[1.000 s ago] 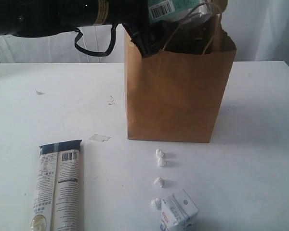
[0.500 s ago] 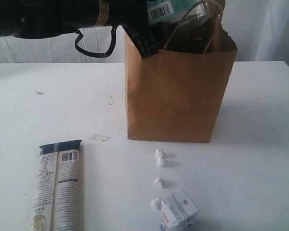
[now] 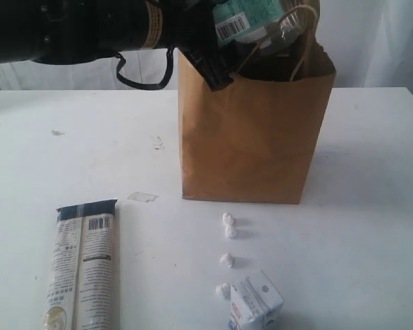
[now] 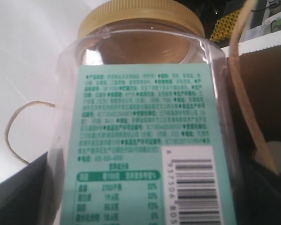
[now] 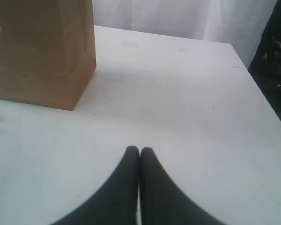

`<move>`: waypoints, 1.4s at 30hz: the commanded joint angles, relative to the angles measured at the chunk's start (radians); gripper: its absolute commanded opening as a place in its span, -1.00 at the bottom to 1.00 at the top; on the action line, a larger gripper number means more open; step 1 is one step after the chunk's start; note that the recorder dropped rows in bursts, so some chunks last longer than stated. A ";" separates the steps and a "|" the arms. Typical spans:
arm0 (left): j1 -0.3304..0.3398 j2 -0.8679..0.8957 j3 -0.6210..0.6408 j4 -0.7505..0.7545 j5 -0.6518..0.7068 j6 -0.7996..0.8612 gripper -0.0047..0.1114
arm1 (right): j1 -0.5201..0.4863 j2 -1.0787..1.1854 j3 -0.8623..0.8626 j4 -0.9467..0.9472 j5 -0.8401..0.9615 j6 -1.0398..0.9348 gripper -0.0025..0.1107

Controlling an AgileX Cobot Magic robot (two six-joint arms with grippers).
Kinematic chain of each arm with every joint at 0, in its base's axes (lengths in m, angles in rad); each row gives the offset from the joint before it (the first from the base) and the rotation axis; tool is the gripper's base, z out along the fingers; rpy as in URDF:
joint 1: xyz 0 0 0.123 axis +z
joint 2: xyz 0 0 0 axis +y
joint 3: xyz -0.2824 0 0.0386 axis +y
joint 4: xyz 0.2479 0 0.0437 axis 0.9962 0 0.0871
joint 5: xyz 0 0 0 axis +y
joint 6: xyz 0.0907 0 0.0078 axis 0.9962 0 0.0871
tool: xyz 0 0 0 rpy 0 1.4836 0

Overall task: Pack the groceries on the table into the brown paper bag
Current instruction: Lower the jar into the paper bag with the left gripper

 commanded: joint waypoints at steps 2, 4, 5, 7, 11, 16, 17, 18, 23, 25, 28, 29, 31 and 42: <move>0.000 -0.011 -0.009 0.007 -0.013 -0.012 -0.92 | 0.003 -0.002 0.006 -0.003 -0.013 0.004 -0.96; 0.000 -0.011 -0.009 0.007 -0.013 -0.010 -0.92 | 0.003 -0.002 0.006 -0.003 -0.013 0.004 -0.96; 0.000 -0.011 -0.009 0.007 -0.013 -0.010 -0.92 | 0.003 -0.002 0.006 -0.003 -0.013 0.004 -0.96; 0.000 -0.011 -0.009 0.015 -0.013 0.003 -0.91 | 0.003 -0.002 0.006 -0.003 -0.013 0.004 -0.96; 0.000 -0.011 -0.009 0.021 -0.013 0.010 -0.64 | 0.003 -0.002 0.006 -0.003 -0.013 0.004 -0.96; 0.000 -0.011 -0.009 0.021 -0.016 0.010 -0.02 | 0.003 -0.002 0.006 -0.003 -0.013 0.004 -0.96; 0.000 -0.011 -0.009 0.021 -0.016 0.010 0.06 | 0.003 -0.002 0.006 -0.003 -0.013 0.004 -0.96; 0.000 -0.011 -0.009 0.021 -0.016 0.010 0.15 | 0.003 -0.002 0.006 -0.003 -0.013 0.004 -0.96; 0.000 -0.011 -0.009 0.021 -0.016 0.000 0.32 | 0.003 -0.002 0.006 -0.003 -0.013 0.004 -0.96; 0.000 -0.011 -0.009 0.021 -0.020 -0.018 0.31 | 0.003 -0.002 0.006 -0.003 -0.013 0.004 -0.96; 0.000 -0.011 -0.009 0.021 -0.045 -0.033 0.31 | 0.003 -0.002 0.006 -0.003 -0.013 0.004 -0.96; 0.000 -0.011 -0.009 0.021 -0.047 -0.033 0.31 | 0.003 -0.002 0.006 -0.003 -0.013 0.004 -0.96; 0.000 -0.011 -0.009 0.021 -0.048 -0.033 0.31 | 0.003 -0.002 0.006 -0.003 -0.013 0.004 -0.96; 0.000 -0.010 -0.009 -0.015 -0.050 -0.136 0.32 | 0.003 -0.002 0.006 -0.003 -0.013 0.004 -0.96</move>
